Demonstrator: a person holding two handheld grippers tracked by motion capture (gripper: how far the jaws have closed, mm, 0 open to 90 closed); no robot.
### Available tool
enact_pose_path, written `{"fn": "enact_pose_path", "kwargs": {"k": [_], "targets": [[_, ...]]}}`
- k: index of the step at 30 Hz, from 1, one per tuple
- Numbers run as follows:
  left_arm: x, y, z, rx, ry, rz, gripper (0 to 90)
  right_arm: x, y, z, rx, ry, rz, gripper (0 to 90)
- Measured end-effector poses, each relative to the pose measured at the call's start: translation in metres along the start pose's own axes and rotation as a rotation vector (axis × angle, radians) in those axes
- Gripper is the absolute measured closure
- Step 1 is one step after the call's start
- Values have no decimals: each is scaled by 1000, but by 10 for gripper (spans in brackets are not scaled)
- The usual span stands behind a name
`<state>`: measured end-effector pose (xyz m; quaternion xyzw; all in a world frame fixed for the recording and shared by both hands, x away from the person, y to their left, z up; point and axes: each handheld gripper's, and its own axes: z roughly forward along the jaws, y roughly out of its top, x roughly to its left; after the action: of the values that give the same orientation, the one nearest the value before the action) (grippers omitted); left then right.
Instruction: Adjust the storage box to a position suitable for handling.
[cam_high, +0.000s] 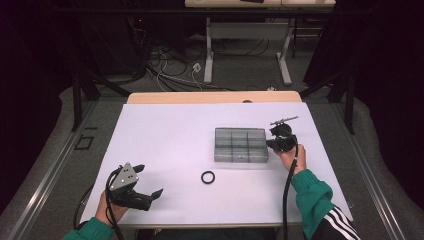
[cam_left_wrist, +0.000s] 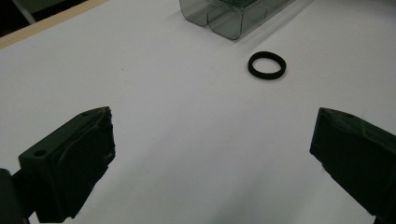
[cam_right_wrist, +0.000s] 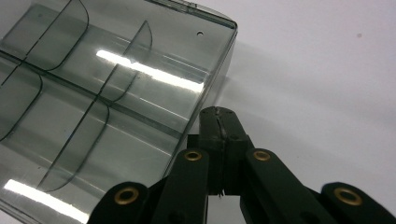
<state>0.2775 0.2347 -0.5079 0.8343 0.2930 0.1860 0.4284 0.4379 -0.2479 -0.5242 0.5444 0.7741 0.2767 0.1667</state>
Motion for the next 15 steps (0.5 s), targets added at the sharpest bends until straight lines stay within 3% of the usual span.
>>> {"fn": "enact_pose_path", "kwargs": {"k": [15], "targets": [[1,1,2,0,-1,9,0,12,5,5,7,14,-15,900]]}}
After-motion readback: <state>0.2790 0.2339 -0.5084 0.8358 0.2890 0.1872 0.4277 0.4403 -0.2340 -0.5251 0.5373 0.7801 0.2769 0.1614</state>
